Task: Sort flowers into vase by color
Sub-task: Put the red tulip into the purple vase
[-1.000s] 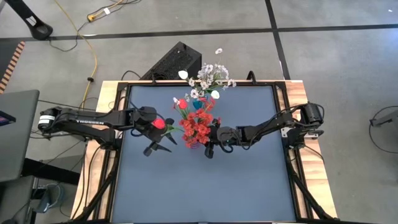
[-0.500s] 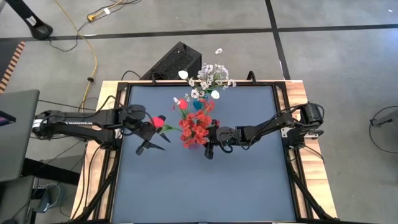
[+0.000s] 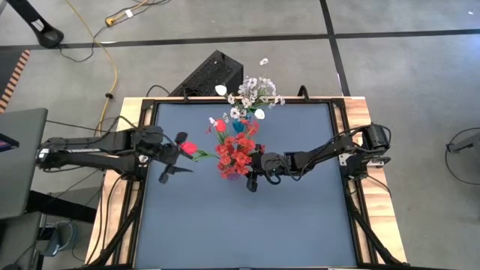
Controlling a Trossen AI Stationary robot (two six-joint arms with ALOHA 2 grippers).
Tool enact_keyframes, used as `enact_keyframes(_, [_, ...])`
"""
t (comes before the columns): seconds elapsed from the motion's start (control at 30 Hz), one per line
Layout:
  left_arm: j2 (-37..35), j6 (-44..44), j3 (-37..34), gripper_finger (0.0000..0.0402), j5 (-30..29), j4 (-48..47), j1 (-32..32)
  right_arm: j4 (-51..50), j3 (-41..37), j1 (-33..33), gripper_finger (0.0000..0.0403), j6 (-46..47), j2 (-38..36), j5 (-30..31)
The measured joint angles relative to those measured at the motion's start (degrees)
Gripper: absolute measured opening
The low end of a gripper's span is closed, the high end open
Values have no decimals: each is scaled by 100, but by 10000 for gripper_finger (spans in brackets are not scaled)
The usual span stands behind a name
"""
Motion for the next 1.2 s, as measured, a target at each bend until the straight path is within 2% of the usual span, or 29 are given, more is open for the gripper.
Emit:
enact_keyframes(0.07, [-236,-232,-64,167,-378,25,29,6,-1,1,164,-14,0,0])
enact_keyframes(0.13, [-409,-609,-254,167,-478,389,47,7,-1,0,164,-17,0,0])
enact_keyframes(0.3, [-483,-1448,-1202,167,-243,2357,-11,3,0,0,164,-63,0,1])
enact_keyframes(0.5, [-70,-1957,-2214,167,-1178,5024,-85,12,0,0,164,-66,0,1])
enact_keyframes(0.6, [377,-2069,-2439,167,-1402,5882,-129,17,0,0,164,-66,0,2])
enact_keyframes(0.87, [1739,-2172,-2338,167,-1265,7260,-236,44,0,-38,164,-61,0,2])
enact_keyframes(1.03, [2163,-2075,-2123,167,-1232,7438,-236,37,-2,-8,164,-20,0,6])
enact_keyframes(1.2, [2432,-2035,-1815,167,-871,7427,-236,24,-2,-5,164,-17,0,11])
